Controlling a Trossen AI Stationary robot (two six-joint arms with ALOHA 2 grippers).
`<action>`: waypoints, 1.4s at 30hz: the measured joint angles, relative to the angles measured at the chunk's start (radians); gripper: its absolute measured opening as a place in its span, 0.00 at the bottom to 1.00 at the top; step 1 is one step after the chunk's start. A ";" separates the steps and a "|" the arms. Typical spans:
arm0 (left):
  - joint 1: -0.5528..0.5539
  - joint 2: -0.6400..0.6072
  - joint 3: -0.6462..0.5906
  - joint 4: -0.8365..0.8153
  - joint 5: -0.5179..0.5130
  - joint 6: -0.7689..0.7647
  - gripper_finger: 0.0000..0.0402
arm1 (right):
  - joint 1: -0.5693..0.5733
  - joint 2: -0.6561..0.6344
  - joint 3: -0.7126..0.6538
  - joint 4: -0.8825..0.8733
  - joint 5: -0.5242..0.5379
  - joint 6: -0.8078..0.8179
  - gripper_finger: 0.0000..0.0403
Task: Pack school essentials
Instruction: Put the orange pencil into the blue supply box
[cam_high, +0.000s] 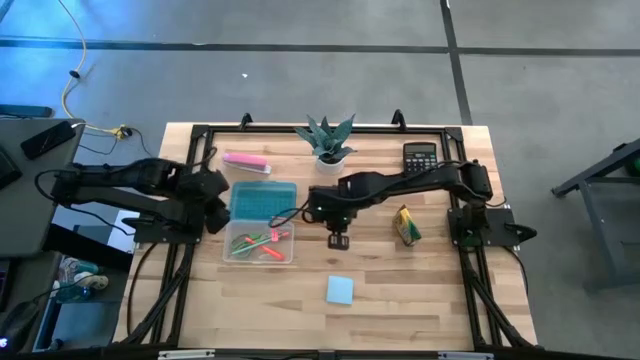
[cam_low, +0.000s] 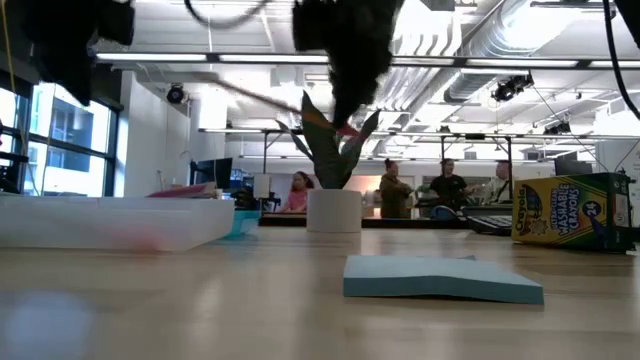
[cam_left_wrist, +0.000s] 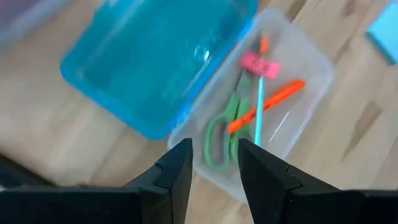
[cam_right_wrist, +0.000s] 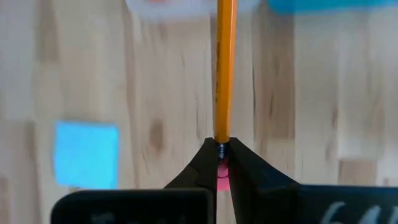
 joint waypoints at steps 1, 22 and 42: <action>0.000 -0.004 -0.017 -0.004 0.009 -0.024 0.29 | -0.002 -0.001 0.016 0.016 0.002 0.007 0.01; 0.000 0.080 -0.164 -0.011 -0.187 -0.316 0.23 | -0.050 0.000 0.093 -0.027 0.079 -0.040 0.01; 0.000 0.365 -0.164 0.000 -0.090 -0.307 0.00 | -0.049 0.000 0.092 -0.034 0.079 -0.079 0.01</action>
